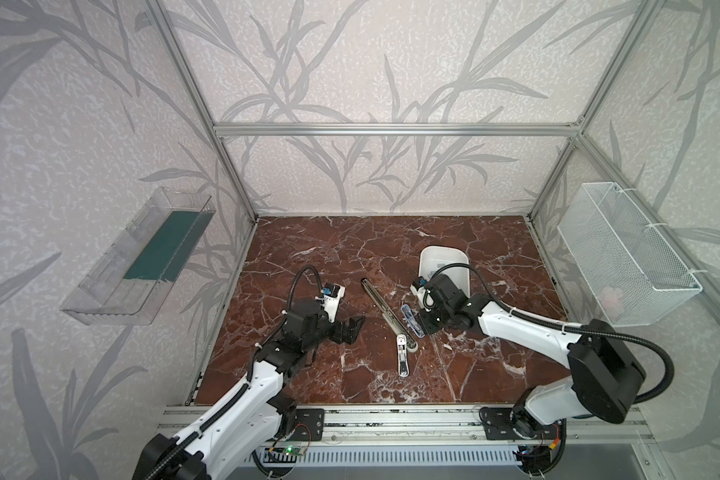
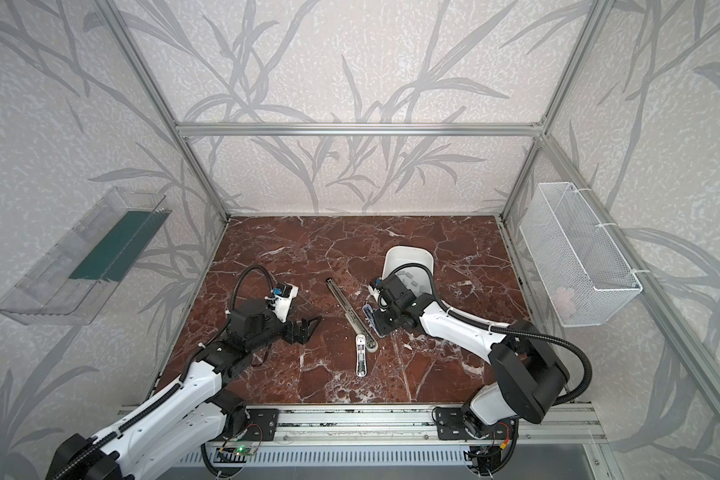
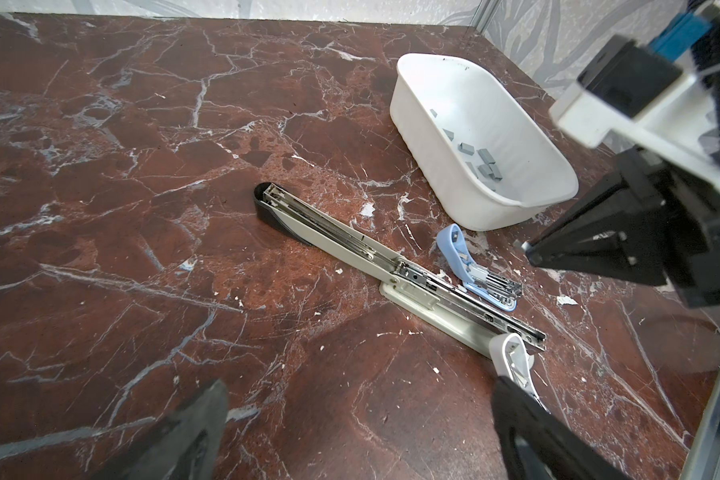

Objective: Load the staples into the stapler

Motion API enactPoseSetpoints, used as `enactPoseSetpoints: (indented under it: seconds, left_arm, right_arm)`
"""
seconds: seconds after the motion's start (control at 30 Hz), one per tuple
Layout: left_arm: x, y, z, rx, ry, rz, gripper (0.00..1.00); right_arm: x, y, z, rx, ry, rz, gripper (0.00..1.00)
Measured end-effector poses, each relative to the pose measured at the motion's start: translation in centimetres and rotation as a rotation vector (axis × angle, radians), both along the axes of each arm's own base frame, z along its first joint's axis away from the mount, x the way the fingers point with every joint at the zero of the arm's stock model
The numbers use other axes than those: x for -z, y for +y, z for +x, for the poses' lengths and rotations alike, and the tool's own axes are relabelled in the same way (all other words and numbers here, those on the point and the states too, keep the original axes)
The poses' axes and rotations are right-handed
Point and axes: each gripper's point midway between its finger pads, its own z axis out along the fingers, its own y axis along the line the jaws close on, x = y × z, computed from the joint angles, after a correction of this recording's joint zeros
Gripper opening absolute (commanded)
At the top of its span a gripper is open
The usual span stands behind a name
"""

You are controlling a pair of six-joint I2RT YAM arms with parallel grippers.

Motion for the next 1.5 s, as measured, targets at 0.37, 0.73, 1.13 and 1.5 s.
enactPoseSetpoints:
  seconds: [0.37,0.73,1.13,1.5]
  left_arm:
    - [0.4,0.2,0.4,-0.020,0.003,0.014,0.99]
    - [0.3,0.4,0.6,-0.031,-0.006,0.017,0.99]
    - [0.3,0.5,0.7,-0.039,-0.007,0.019,0.99]
    - [0.3,0.6,0.8,-0.041,-0.008,0.020,0.99]
  right_arm:
    - [-3.1,-6.2,13.6,0.378,-0.011,0.110,0.02]
    - [2.5,-7.7,15.1,0.403,0.101,-0.076,0.11]
    - [5.1,-10.1,19.3,0.350,0.076,-0.366,0.23]
    - [5.5,-10.4,19.3,0.295,0.085,-0.420,0.26]
